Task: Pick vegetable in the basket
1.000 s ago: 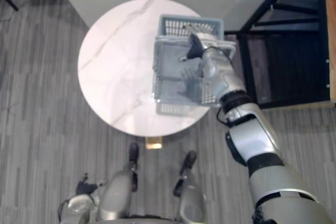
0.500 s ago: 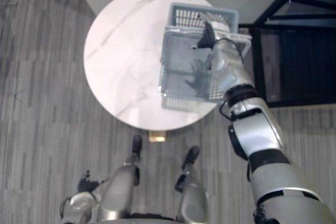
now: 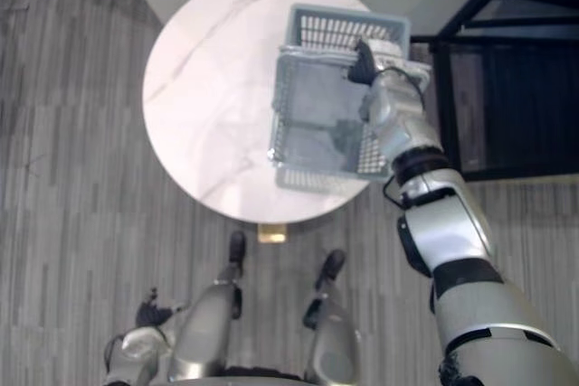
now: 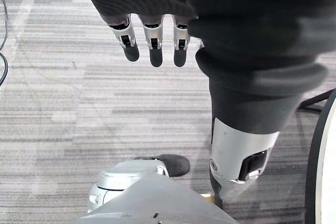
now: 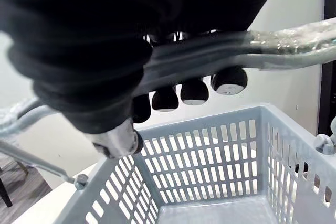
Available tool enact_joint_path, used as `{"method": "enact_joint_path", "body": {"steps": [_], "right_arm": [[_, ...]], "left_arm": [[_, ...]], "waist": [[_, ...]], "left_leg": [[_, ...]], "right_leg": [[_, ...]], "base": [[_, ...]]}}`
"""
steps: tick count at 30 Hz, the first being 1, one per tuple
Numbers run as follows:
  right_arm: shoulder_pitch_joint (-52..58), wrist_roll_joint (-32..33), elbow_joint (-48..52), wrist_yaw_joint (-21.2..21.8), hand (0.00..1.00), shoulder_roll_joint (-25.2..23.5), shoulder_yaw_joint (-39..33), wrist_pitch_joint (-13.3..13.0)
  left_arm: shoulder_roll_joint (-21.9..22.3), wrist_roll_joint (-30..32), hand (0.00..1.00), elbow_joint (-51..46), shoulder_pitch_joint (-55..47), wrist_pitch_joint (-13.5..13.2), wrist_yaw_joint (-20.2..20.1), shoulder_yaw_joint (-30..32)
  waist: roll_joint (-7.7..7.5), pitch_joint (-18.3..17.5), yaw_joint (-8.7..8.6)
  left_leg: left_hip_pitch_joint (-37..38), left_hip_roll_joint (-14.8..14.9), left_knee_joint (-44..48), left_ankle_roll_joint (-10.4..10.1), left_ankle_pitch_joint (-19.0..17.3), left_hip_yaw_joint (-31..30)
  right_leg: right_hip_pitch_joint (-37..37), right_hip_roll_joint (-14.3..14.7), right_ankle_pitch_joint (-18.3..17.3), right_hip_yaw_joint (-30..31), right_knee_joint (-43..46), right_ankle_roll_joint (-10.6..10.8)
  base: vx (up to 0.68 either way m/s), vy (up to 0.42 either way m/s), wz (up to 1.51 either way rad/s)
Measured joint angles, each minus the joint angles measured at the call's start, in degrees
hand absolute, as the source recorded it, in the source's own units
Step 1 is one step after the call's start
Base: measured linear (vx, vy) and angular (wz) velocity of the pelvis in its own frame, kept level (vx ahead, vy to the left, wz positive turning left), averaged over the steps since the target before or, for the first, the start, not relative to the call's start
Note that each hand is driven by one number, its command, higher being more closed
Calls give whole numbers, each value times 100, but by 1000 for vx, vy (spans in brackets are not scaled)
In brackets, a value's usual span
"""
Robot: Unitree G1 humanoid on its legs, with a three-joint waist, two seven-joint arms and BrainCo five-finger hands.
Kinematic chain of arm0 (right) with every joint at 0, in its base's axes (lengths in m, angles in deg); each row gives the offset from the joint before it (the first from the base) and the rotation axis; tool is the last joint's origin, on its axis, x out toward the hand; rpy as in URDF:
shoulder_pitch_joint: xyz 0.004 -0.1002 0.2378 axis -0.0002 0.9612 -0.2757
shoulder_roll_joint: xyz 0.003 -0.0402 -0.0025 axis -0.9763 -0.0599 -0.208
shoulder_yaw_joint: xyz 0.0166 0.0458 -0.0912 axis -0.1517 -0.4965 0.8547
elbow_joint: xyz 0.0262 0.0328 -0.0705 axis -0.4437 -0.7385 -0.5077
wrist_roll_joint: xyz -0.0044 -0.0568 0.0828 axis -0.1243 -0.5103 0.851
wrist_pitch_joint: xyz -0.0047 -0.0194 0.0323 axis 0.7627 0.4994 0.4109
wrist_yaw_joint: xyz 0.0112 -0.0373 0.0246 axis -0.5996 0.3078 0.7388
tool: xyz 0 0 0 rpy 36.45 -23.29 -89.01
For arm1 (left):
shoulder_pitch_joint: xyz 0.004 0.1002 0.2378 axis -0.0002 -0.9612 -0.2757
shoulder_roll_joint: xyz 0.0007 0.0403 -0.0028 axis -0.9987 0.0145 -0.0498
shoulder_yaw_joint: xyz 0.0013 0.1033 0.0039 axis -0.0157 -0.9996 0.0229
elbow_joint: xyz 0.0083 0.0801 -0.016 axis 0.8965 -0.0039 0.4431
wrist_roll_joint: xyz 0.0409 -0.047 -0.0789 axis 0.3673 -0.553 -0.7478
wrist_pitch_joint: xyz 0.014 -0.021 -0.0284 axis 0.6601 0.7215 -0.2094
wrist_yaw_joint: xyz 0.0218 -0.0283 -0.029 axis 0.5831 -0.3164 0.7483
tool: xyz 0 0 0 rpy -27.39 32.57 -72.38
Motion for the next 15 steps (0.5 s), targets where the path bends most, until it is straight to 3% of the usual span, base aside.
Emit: {"method": "enact_joint_path", "body": {"steps": [6, 9, 15], "right_arm": [[202, -1, 422, 125, 100, -147, 345, 126], [564, -29, 1292, 408, 100, -190, 863, 142], [1490, -155, 2896, 695, 100, -191, 1255, -202]], "left_arm": [[-3, 49, 0, -17, 44, 55, 1, 17], [30, 167, 0, -11, 35, 178, 0, 168], [31, 491, 0, 11, -48, 312, -19, 461]], "waist": [[-15, -13, 10], [-56, -53, -50], [-232, -676, -107]], "left_leg": [[131, 29, -10, -5, 1, 70], [343, 72, -68, -20, 11, 153], [682, 160, -240, -40, 20, 445]], "right_leg": [[85, 24, 0, 71, -2, 0], [232, 70, 0, 150, -27, 0], [385, 179, 0, 394, -133, -1]], "base": [[-11, -2, -6], [6, -13, -11], [30, -20, -21]]}}
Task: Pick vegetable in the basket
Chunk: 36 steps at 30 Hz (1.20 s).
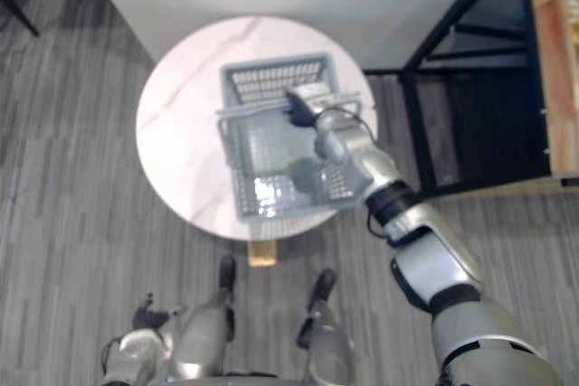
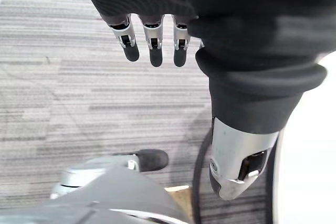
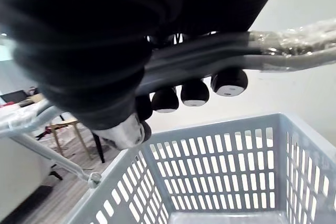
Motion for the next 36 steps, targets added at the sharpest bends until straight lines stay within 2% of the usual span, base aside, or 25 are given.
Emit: {"method": "enact_joint_path", "body": {"steps": [3, 5, 7, 9, 13, 20, 22, 25, 27, 29, 31, 33, 34, 35, 36], "right_arm": [[593, 46, 796, 65, 100, 9, 113, -173], [873, 52, 1102, 79, 100, 24, 222, -282], [1347, 53, 1473, 228, 100, 152, 276, -363], [1704, 55, 1756, 324, 100, 326, 378, -410], [2297, 181, 2276, 542, 100, 771, 438, -567], [3411, 281, 2854, 574, 100, 1378, 128, -768], [3825, 278, 3007, 565, 100, 1448, -162, -830], [4316, 276, 3024, 538, 100, 1485, -524, -867], [4807, 262, 3112, 458, 100, 1485, -1005, -921], [5619, 164, 3296, 255, 100, 1490, -1826, -940], [6130, 149, 3444, 97, 100, 1472, -2402, -931], [6303, 76, 3547, -121, 100, 1403, -2761, -920], [6316, -71, 3641, -219, 100, 1309, -2915, -869], [6309, -87, 3713, -232, 100, 1277, -2962, -837], [6294, -210, 3735, -341, 100, 1168, -2973, -709]], "left_arm": [[-96, 65, 0, 15, -193, 69, -18, 5], [-130, 188, 0, 66, -279, 79, -27, 12], [-143, 273, 0, 138, -299, 111, -50, 63], [-131, 277, 0, 225, -335, 116, -59, 125], [-131, 300, 0, 293, -507, 131, -81, 176], [-131, 459, 0, 459, -572, 189, -248, 183], [-131, 461, 0, 460, -658, 190, -255, 223], [-111, 477, 0, 463, -759, 190, -262, 228], [-112, 500, 0, 487, -806, 191, -279, 234], [-62, 502, 0, 504, -855, 189, -282, 234], [-87, 504, 0, 500, -804, 185, -287, 229], [-157, 507, 0, 500, -729, 181, -287, 229], [-221, 510, 0, 492, -687, 170, -287, 245], [-270, 535, 0, 486, -664, 171, -294, 244], [-337, 676, 0, 498, -635, 181, -298, 240]], "waist": [[-182, -396, -156], [-287, -525, -273], [-344, -661, -310], [-347, -774, -342], [-311, -987, -547], [-231, -1197, -671], [-200, -1264, -757], [-171, -1289, -768], [-158, -1275, -787], [-82, -1219, -924], [-83, -1147, -996], [-157, -1096, -1145], [-254, -1063, -1208], [-316, -1037, -1215], [-300, -1018, -1232]], "left_leg": [[248, 43, -86, -58, -47, 188], [358, 66, -104, -90, -75, 319], [480, 98, -112, -120, -115, 490], [563, 122, -116, -132, -131, 596], [678, 197, -118, -182, -166, 764], [859, 244, -119, -221, -214, 937], [894, 236, -117, -221, -220, 954], [1037, 242, -73, -230, -313, 1039], [733, 351, 714, -220, -745, 1065], [365, 504, 1640, -180, -1219, 930], [184, 532, 2071, -131, -1435, 946], [-171, 522, 2492, -39, -1629, 1058], [-349, 515, 2767, 37, -1753, 1250], [-423, 480, 2846, 123, -1771, 1342], [-413, 510, 2676, 291, -1697, 1653]], "right_leg": [[98, 63, -1, 218, -57, 1], [107, 96, 3, 362, -61, -4], [113, 139, 3, 545, -59, -3], [128, 171, 3, 642, -57, -3], [133, 267, 14, 817, -59, -18], [204, 346, 49, 985, -80, -64], [223, 344, 49, 1004, -80, -64], [334, 350, 44, 1081, -62, -60], [254, 316, -32, 1174, 129, -36], [123, 305, -269, 1164, 640, -21], [-42, 231, -340, 1230, 939, 0], [-340, 200, -276, 1386, 1026, 89], [-583, 157, -244, 1548, 975, 151], [-664, 100, -267, 1572, 885, 120], [-667, -7, -539, 1278, 563, -46]], "base": [[6, -12, -32], [-23, -8, -37], [-41, -17, -46], [-20, -19, -32], [-5, -26, -21], [8, -21, -14], [-5, -12, -4], [-8, 0, -14], [-38, 19, -19], [-56, 47, 6], [-93, 120, -5], [-167, 142, -35], [-178, 108, -57], [-238, 161, -93], [-242, 120, -116]]}}
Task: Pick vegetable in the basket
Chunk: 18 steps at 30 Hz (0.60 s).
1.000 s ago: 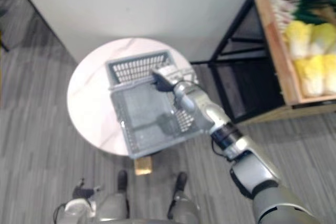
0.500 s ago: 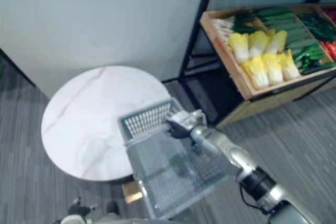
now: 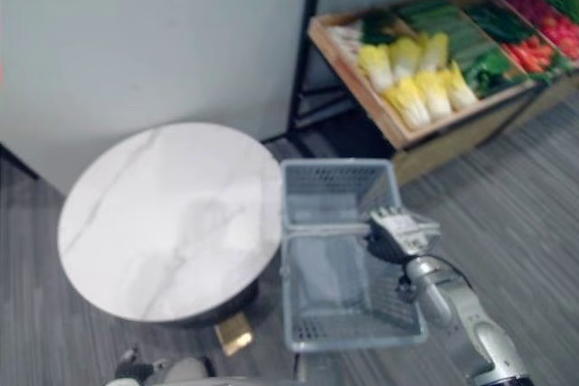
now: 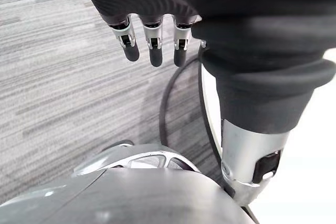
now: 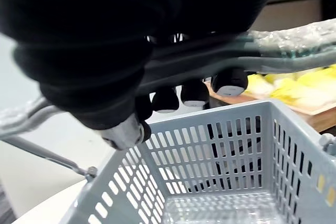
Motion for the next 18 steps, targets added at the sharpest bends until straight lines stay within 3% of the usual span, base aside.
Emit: {"method": "enact_joint_path", "body": {"steps": [1, 2, 3, 4, 5, 7, 9, 10, 12, 13, 14, 16, 18], "right_arm": [[-90, -77, -1, -48, 100, -62, 29, 69], [-169, -81, -2, -52, 100, -63, 54, 71], [-303, -81, -12, -84, 100, -61, 98, 53], [-404, -81, -61, -118, 100, -68, 146, 10], [-590, -81, -135, -137, 100, -67, 239, -31], [-954, -87, -289, -161, 100, -94, 377, -86], [-1238, -96, -397, -219, 100, -116, 585, -97], [-1327, -140, -467, -246, 100, -146, 732, -97], [-1333, -287, -548, -244, 100, -146, 843, -61], [-1333, -301, -545, -246, 100, -150, 936, -46], [-1330, -311, -545, -243, 100, -150, 966, -65], [-1322, -314, -556, -238, 100, -146, 975, -28], [-1202, -338, -544, -240, 100, -124, 964, -16]], "left_arm": [[36, 34, 0, 16, 35, 2, 3, 61], [41, 37, 0, 22, 21, 2, 3, 126], [12, 37, 0, 77, -15, 10, 5, 220], [-18, 34, 0, 111, -78, 11, 20, 224], [-52, 37, 0, 116, -199, 17, 20, 214], [-48, 37, 0, 119, -184, 20, 20, 214], [-50, 35, 0, 115, -180, 5, 50, 226], [-65, 34, 0, 117, -175, 5, 70, 284], [3, 33, 0, 132, -173, 8, 60, 341], [119, 35, 0, 144, -181, 4, 51, 369], [211, 34, 0, 148, -154, 0, 42, 387], [343, 36, 0, 218, -47, 15, 27, 437], [323, 45, 0, 217, -52, 5, 19, 439]], "waist": [[126, 129, 40], [161, 168, 41], [103, 245, 37], [87, 239, 80], [-4, 172, 167], [-22, 136, 322], [-17, 129, 334], [-20, 95, 328], [175, -29, 347], [316, -106, 348], [319, -112, 312], [425, -109, 302], [465, -117, 142]], "left_leg": [[86, 238, -265, 128, 144, 410], [148, 318, -341, 97, 226, 537], [390, 374, -551, 108, 325, 911], [577, 383, -621, 118, 341, 1205], [796, 426, -640, 123, 342, 1650], [976, 600, -594, 112, 348, 2295], [980, 860, -373, 89, 362, 2753], [981, 1147, -109, 72, 377, 3028], [972, 1335, -50, -63, 484, 3285], [965, 1469, -189, -118, 691, 3458], [1008, 1490, -188, -182, 844, 3662], [1185, 1668, -199, -275, 1010, 3935], [1369, 1869, -249, -286, 1295, 3968]], "right_leg": [[-169, -29, -192, -668, 375, -488], [-318, -58, -136, -1008, 947, -687], [-346, -249, -237, -1545, 2028, -875], [-182, -427, -337, -1823, 2562, -982], [85, -625, -444, -2075, 2983, -1055], [291, -825, -585, -2331, 3175, -1058], [365, -1051, -576, -2577, 3121, -1049], [325, -1031, -654, -2723, 2979, -975], [181, -640, -690, -2689, 2631, -1014], [170, -369, -737, -2634, 2193, -936], [167, -236, -843, -2637, 1876, -716], [226, 117, -861, -2555, 1523, -687], [461, 416, -825, -2534, 1271, -742]], "base": [[-246, 108, -125], [-168, 111, -143], [-103, 142, -131], [-59, 130, -175], [-45, 52, -154], [-42, -68, -183], [-62, -184, -159], [-77, -303, -122], [-80, -316, -121], [-63, -313, -117], [-71, -374, -107], [-35, -282, -90], [-13, -257, -40]]}}
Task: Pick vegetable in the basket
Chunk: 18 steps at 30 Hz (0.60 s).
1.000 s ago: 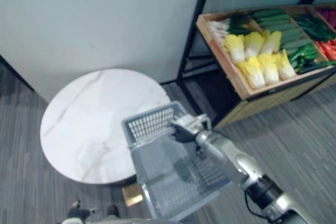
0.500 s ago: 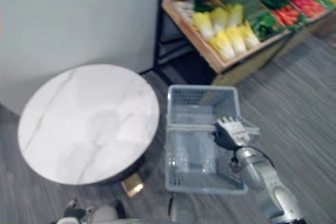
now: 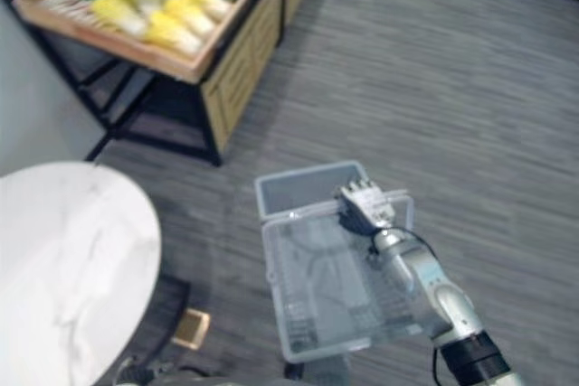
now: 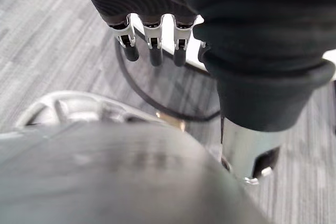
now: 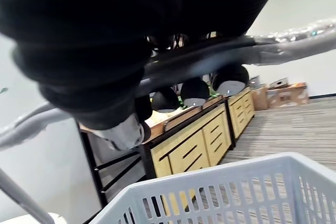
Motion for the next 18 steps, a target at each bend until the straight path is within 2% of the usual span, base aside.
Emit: {"method": "enact_joint_path", "body": {"steps": [2, 3, 5, 6, 7, 8, 9, 10, 11, 12, 13, 14, 15, 16, 18], "right_arm": [[238, 0, 149, -21, 100, 59, -84, -5], [311, 0, 225, -35, 100, 62, -132, -8], [492, 4, 393, -64, 100, 65, -281, -52], [591, 16, 508, -106, 100, 89, -330, -53], [586, 24, 559, -130, 100, 94, -338, -52], [509, 26, 585, -199, 100, 111, -296, -53], [439, 35, 584, -255, 100, 176, -211, -49], [417, 39, 584, -256, 100, 232, -146, -51], [432, 45, 554, -256, 100, 295, 38, -71], [410, 47, 557, -257, 100, 367, 85, -106], [395, 51, 558, -265, 100, 343, 131, -162], [309, 52, 434, -270, 100, 299, 156, -96], [276, 37, 405, -263, 100, 262, 206, -49], [261, -21, 369, -241, 100, 250, 229, -33], [260, -19, 346, -242, 100, 253, 220, -35]], "left_arm": [[-44, -1, 0, -2, -8, 0, -6, -3], [-49, 0, 0, -8, -6, -3, -7, -8], [-49, 14, 0, -21, -14, -2, -10, -9], [-43, 21, 0, -6, -35, -10, -8, -19], [-15, 20, 0, 7, -48, -21, -8, -56], [69, -20, 0, -2, -107, -49, -4, -126], [157, -57, 0, -63, -199, -144, 4, -205], [195, -66, 0, -85, -225, -172, 2, -246], [304, -91, 0, -43, -325, -216, 0, -253], [350, -110, 0, -49, -341, -247, 4, -245], [246, -188, 0, -259, -467, -345, 28, -253], [299, -249, 0, -232, -450, -332, -7, -315], [325, -285, 0, -219, -467, -329, -17, -337], [341, -294, 0, -215, -520, -328, -21, -352], [334, -290, 0, -212, -669, -314, -23, -352]], "waist": [[17, -24, -147], [21, -24, -150], [35, -11, -128], [-19, 38, -132], [-12, 58, -113], [44, 89, -51], [126, 141, 34], [182, 167, 42], [290, 122, 162], [428, 112, 217], [136, 244, 228], [281, 354, 212], [295, 367, 226], [297, 387, 234], [293, 390, 265]], "left_leg": [[116, 286, 138, 39, 394, -194], [135, 376, 254, 79, 493, -228], [115, 608, 752, 310, 856, -597], [-76, 545, 1129, 204, 854, -1359], [-224, 252, 1412, 16, 572, -2048], [-480, -241, 1799, 59, 243, -2900], [-621, -722, 2019, 79, 113, -3436], [-656, -957, 1992, 129, 268, -3622], [-620, -1091, 1868, 192, 581, -4042], [-738, -1077, 2029, 188, 672, -4220], [-1047, -1326, 2607, 191, 755, -4633], [-1239, -1517, 2806, 99, -231, -5214], [-1327, -1644, 2747, 135, -549, -5354], [-1472, -1908, 2323, 124, -883, -5495], [-1533, -2114, 1107, 124, -937, -5519]], "right_leg": [[323, 312, 46, 12, -338, -74], [365, 370, 68, 76, -401, -110], [571, 474, 148, 298, -603, -212], [743, 437, 188, 465, -727, -261], [815, 372, 240, 675, -819, -291], [801, 303, 184, 1016, -841, -337], [775, 313, 193, 1415, -866, -356], [786, 344, 189, 1521, -965, -349], [910, 499, 129, 1631, -1257, -318], [784, 481, 101, 1589, -683, -344], [739, 186, -408, 1673, -26, -309], [791, 324, -488, 1830, -46, -388], [785, 324, -483, 1892, -58, -393], [788, 322, -482, 2009, -94, -390], [802, 323, -446, 2068, -166, -388]], "base": [[-6, -244, -13], [-13, -210, -35], [-10, -150, -47], [-10, -66, -55], [-34, 6, -100], [-44, 50, -145], [-41, 65, -148], [1, 45, -156], [53, 12, -126], [136, -12, -130], [144, 47, -86], [104, 74, -66], [60, 120, -51], [79, 107, -50], [118, 130, -38]]}}
